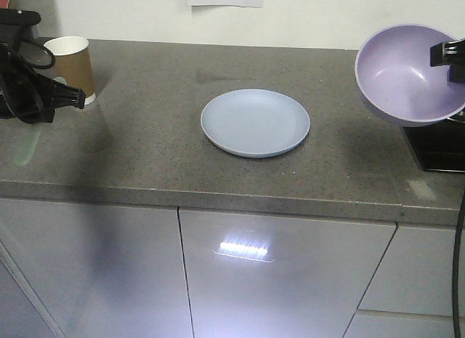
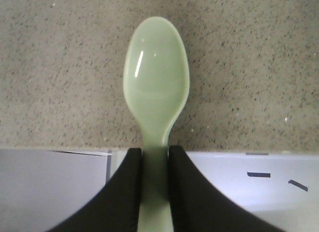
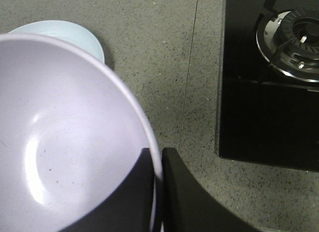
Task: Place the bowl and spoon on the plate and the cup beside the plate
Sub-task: 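Approach the blue plate while holding the spoon and bowl aloft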
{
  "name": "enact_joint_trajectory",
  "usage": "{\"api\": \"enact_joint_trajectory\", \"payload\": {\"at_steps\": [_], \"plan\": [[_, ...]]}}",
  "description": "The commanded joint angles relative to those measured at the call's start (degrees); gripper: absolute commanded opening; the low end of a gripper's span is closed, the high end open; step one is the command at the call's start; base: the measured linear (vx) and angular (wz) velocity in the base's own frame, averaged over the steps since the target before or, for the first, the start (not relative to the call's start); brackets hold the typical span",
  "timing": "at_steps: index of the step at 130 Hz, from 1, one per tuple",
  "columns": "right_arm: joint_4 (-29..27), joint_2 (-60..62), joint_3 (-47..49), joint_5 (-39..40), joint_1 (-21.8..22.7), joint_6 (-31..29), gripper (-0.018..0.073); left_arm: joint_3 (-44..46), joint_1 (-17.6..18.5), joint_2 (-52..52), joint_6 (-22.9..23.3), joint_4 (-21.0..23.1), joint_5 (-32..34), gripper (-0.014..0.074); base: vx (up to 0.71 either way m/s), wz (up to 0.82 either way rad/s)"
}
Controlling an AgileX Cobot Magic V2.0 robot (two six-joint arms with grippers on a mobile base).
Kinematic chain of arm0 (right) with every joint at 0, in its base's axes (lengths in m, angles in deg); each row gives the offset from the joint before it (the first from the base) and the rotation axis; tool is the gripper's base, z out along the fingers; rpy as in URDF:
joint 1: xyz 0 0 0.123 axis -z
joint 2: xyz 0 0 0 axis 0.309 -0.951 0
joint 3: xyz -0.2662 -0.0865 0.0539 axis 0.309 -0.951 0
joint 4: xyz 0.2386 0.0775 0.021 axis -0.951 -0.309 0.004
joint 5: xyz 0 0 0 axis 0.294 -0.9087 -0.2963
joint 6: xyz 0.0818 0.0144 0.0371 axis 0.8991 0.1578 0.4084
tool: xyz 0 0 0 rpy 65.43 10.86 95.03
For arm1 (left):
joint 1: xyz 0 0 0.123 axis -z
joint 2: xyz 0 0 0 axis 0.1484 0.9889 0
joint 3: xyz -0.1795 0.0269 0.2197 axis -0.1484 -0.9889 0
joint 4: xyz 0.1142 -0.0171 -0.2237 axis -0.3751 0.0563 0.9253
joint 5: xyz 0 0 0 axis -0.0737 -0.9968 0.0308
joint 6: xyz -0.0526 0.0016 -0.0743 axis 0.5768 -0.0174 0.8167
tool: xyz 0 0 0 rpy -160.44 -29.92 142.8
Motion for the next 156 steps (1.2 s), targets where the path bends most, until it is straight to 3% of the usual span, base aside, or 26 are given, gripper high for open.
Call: {"api": "enact_joint_trajectory", "payload": {"at_steps": [1, 156], "plan": [[-0.36, 1.84, 1.68, 3.52, 0.14, -0.48, -0.0004, 1.52, 0.23, -2.64, 0.15, -0.44, 2.23, -0.0008, 0.12, -0.07], [-0.36, 1.84, 1.68, 3.52, 0.14, -0.48, -0.0004, 1.52, 0.23, -2.64, 0.15, -0.44, 2.23, -0.0008, 0.11, -0.02]]}}
